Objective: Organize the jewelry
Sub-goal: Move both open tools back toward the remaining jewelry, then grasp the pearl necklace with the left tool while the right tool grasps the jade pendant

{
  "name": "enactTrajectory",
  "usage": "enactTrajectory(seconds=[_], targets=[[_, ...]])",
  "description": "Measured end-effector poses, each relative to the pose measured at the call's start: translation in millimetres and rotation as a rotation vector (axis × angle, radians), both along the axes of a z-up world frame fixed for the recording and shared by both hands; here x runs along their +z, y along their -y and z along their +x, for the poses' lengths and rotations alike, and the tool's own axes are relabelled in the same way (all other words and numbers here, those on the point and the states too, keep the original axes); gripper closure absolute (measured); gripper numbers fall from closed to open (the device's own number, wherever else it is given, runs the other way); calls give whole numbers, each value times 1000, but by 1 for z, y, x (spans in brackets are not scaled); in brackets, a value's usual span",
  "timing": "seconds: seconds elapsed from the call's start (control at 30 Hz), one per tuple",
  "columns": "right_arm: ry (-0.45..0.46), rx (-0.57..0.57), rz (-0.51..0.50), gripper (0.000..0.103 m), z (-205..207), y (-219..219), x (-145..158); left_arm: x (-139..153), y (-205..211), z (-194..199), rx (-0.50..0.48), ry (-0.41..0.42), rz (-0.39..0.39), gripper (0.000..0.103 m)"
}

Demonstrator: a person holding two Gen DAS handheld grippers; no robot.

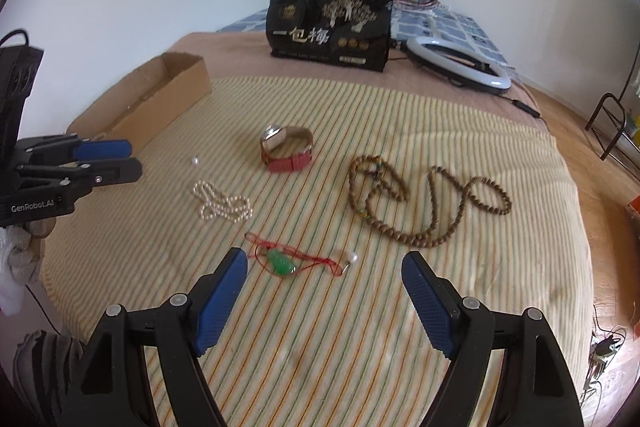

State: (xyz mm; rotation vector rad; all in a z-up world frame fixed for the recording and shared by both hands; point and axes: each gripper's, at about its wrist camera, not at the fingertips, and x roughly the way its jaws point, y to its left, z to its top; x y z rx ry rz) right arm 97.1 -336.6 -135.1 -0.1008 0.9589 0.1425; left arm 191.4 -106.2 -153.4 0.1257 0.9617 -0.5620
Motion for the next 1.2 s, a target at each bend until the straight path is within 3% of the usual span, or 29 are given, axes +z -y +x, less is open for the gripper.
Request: enactTrajectory(seconds=[0.5,0.87,1.0,1.07,1.2], targets=[[-74,64,5,22,15,-14,-47,-59,40,22,-68,-98,71,62],[-87,101,-8,23,28,-24,-66,-69,53,25,-70,-37,100,62],[-100,107,-32,32,32,-28,-73,-70,53,26,-67,-26,90,66],[-93,110,-42,37,32,-30,-73,-70,53,27,-65,-25,85,78],[-89,119,-47,60,33,-34,-73,-71,50,31,-58,-45,52,90]])
